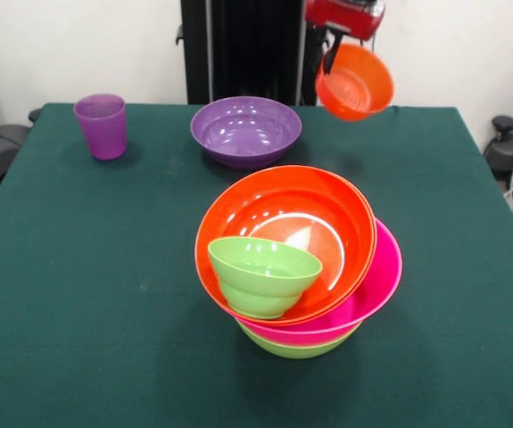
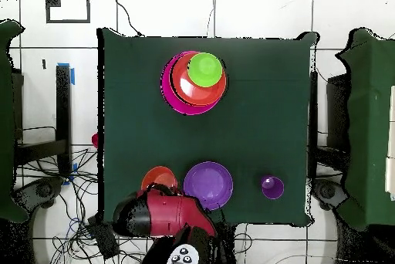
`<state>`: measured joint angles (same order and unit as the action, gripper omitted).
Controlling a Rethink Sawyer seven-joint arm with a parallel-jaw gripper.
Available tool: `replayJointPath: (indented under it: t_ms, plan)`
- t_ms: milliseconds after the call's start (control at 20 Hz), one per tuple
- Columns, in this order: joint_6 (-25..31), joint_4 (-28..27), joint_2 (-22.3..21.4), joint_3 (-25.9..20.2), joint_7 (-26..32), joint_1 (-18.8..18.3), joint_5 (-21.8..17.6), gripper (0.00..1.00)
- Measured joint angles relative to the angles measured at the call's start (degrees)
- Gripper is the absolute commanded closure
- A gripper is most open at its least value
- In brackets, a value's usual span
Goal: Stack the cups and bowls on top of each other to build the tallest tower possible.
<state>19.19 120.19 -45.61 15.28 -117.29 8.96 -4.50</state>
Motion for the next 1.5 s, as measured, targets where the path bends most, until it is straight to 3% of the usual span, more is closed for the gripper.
replayJointPath:
  t_ms: [350,650,800,1300,1500]
  plan:
    - [16.6,-6.2,-6.8,-0.3,0.0,-0.4,-1.6,1.0]
    - [26.0,-13.6,-9.9,-0.7,0.0,-1.9,-5.7,1.0]
    - [29.9,-17.8,-11.5,-2.0,0.2,-4.5,-7.7,1.0]
    - [29.9,-24.4,-12.2,-6.5,0.9,-12.3,-12.8,1.0]
    - [26.5,-25.6,-11.3,-9.3,0.9,-15.8,-15.4,1.0]
